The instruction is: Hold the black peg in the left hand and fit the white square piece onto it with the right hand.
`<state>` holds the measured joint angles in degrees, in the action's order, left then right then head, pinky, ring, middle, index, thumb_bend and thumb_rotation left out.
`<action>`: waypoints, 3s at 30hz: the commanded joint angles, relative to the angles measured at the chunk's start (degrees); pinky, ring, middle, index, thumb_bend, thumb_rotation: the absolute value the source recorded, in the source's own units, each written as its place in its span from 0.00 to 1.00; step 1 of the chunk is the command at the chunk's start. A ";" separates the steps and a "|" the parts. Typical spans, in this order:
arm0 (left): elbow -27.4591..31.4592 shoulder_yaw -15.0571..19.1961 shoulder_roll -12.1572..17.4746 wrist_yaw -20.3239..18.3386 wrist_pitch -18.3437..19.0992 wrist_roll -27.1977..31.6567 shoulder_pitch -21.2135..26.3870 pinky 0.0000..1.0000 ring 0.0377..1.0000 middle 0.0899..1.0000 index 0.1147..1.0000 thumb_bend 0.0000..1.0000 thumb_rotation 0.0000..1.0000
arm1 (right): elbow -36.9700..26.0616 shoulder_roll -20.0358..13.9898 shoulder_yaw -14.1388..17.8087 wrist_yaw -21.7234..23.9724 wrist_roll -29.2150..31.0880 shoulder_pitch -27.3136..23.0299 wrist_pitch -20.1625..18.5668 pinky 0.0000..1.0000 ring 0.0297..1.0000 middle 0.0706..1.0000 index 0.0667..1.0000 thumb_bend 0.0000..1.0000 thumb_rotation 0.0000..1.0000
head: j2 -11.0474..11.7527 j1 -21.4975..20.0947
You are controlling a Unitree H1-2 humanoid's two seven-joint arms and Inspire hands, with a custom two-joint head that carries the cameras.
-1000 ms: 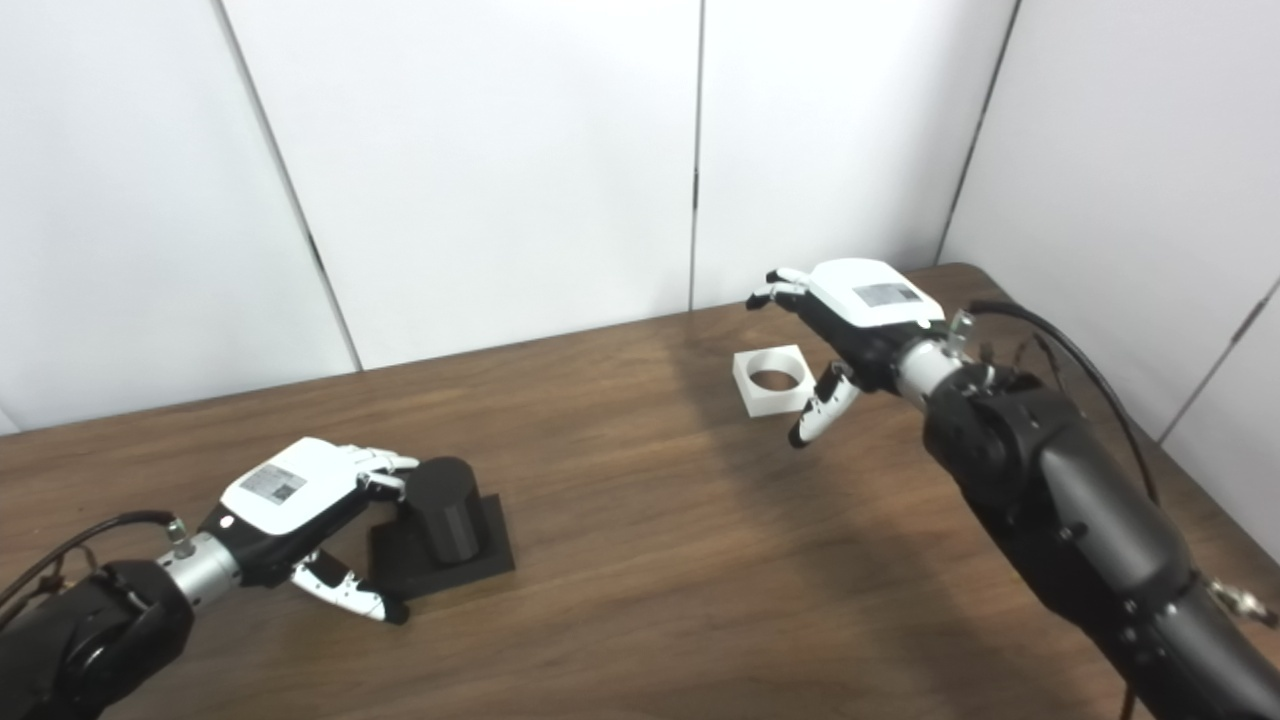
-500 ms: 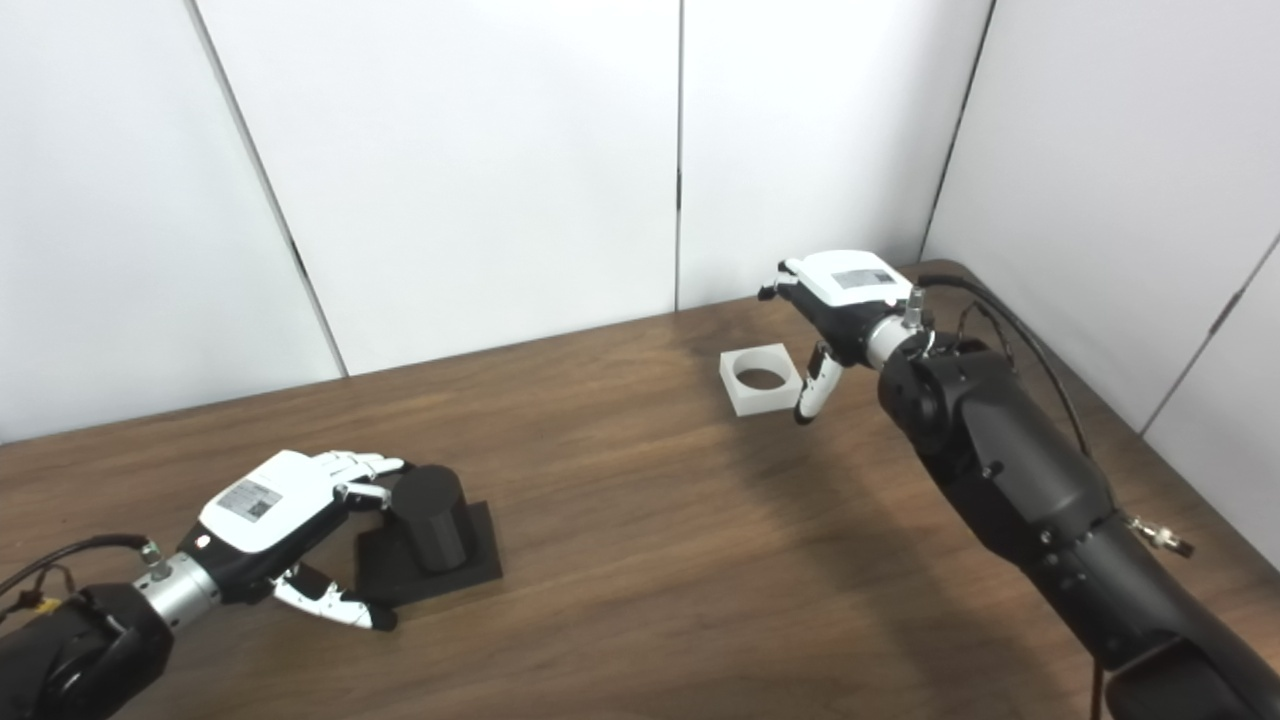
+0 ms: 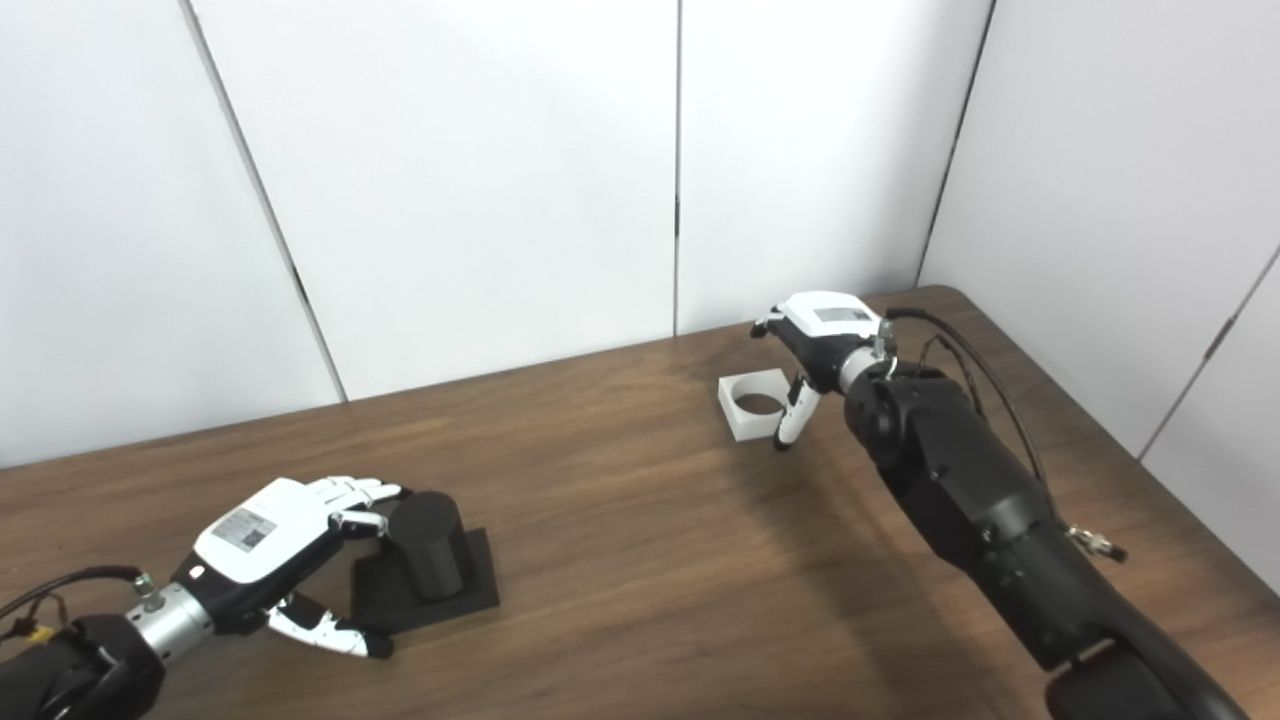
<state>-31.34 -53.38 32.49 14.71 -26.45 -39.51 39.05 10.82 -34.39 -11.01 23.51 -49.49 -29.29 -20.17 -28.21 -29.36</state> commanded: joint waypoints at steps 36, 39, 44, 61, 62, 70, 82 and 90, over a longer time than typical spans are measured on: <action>5.91 0.41 4.46 -14.29 -0.43 -5.37 -8.59 0.78 0.82 0.83 0.43 0.52 0.06 | 12.40 -0.59 -6.91 -2.47 1.31 -8.89 1.05 0.73 0.86 0.89 0.76 0.85 0.10 | -2.20 0.29; 6.08 0.36 4.63 -13.67 -0.45 -4.91 -8.64 0.77 0.81 0.83 0.43 0.52 0.06 | 12.87 -1.32 -7.73 -1.08 1.24 -9.29 0.55 0.72 0.87 0.89 0.74 0.85 0.12 | -2.59 0.28; 6.30 0.44 4.78 -13.81 -0.44 -4.43 -8.63 0.77 0.81 0.82 0.43 0.52 0.06 | 12.27 -2.62 -9.81 2.10 0.04 -9.91 -1.41 0.72 0.86 0.88 0.70 0.84 0.17 | -2.96 0.19; 7.11 1.03 4.90 -14.68 -0.45 -3.83 -8.64 0.77 0.81 0.81 0.43 0.52 0.06 | 7.33 -5.15 -10.66 10.97 -0.04 -10.53 -6.03 0.86 0.90 0.86 0.64 0.82 0.17 | -3.87 0.37; 7.19 1.09 4.92 -14.62 -0.45 -3.94 -8.66 0.77 0.81 0.81 0.43 0.52 0.06 | 7.59 -5.08 -10.74 11.00 -0.15 -10.58 -6.09 0.86 0.90 0.85 0.64 0.82 0.17 | -3.87 0.37; 8.11 2.04 5.04 -15.91 -0.45 -3.83 -8.93 0.76 0.81 0.81 0.43 0.52 0.06 | 8.65 -4.23 -10.01 11.95 -1.39 -10.77 -6.70 0.73 0.84 0.77 0.61 0.79 0.15 | -4.16 0.46; 8.10 2.70 4.73 -16.35 -0.43 -2.71 -8.97 0.76 0.80 0.81 0.42 0.52 0.06 | 8.45 -4.60 -9.11 4.96 -0.43 -8.84 -2.18 0.81 0.82 0.73 0.45 0.53 0.14 | -4.44 0.99; 8.76 3.84 4.33 -17.66 -0.43 -3.11 -9.19 0.76 0.81 0.81 0.42 0.52 0.06 | 7.35 -5.16 -5.98 -0.84 3.79 -6.73 3.57 0.72 0.77 0.71 0.44 0.52 0.13 | -4.90 3.05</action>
<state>-21.34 -46.26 34.73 5.55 -25.37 -38.94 33.58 19.69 -37.10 -18.31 25.04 -46.52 -34.54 -19.14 -32.96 -26.72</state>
